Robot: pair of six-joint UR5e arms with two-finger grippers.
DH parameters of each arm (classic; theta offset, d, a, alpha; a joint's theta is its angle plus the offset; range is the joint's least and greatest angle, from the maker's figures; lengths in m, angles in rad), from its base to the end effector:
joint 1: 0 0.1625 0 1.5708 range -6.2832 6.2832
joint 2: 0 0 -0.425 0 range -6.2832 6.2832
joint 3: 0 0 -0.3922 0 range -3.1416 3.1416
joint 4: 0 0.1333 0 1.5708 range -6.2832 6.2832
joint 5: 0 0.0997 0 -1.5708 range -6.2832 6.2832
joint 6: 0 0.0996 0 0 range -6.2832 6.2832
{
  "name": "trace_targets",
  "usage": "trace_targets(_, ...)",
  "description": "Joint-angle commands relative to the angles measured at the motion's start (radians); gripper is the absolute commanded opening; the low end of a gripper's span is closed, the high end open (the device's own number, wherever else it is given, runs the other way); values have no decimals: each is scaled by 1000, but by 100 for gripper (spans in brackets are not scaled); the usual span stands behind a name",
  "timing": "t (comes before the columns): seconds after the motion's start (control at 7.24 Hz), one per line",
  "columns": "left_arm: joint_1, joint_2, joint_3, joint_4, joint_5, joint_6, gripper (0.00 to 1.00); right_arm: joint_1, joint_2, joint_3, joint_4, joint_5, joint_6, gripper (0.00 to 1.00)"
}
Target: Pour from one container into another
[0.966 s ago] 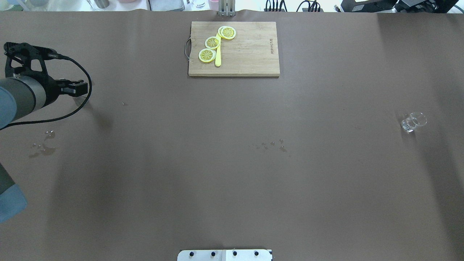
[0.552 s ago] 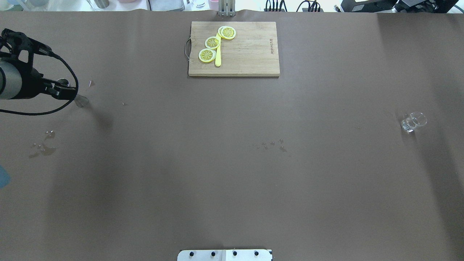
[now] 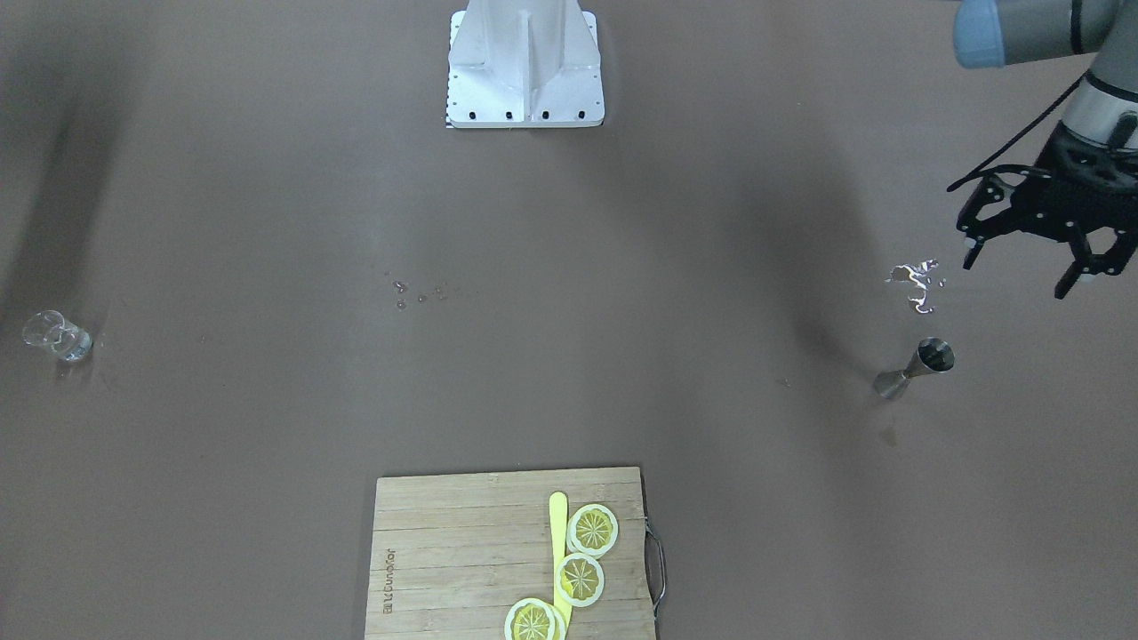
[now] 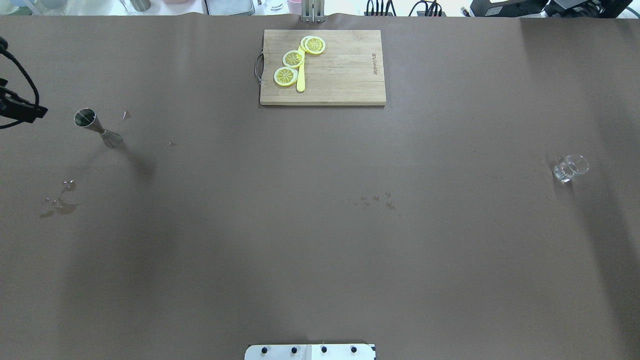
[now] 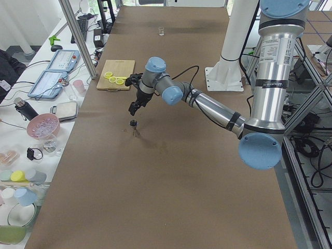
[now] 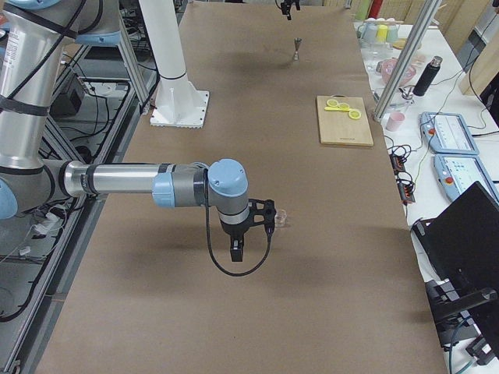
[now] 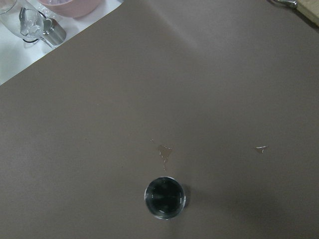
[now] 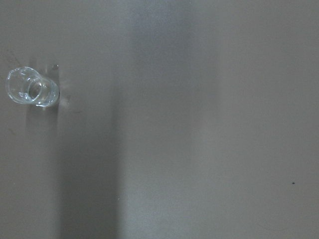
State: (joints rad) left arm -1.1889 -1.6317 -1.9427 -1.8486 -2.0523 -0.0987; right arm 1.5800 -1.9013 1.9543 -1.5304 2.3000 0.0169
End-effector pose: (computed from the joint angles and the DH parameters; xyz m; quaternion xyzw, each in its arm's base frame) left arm 0.1111 -0.5104 0.4241 0.2749 0.2975 0.2106 0.8897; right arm 0.0702 -0.3593 0.6084 0.0422 -0.3564 -0.0045 0.9334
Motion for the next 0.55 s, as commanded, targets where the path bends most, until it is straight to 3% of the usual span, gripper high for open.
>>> trace_targets(0.0, -162, 4, 30, 104, -37, 164, 98, 0, 7, 0, -1, 1, 0, 100)
trace_targets(0.14, -169, 30, 36, 106, -40, 174, 98, 0, 5, 0, -2, -1, 0, 100)
trace_targets(0.41, -278, 36, 127, 108, -192, 169, 98, 0, 4, 0, -4, -1, 0, 100)
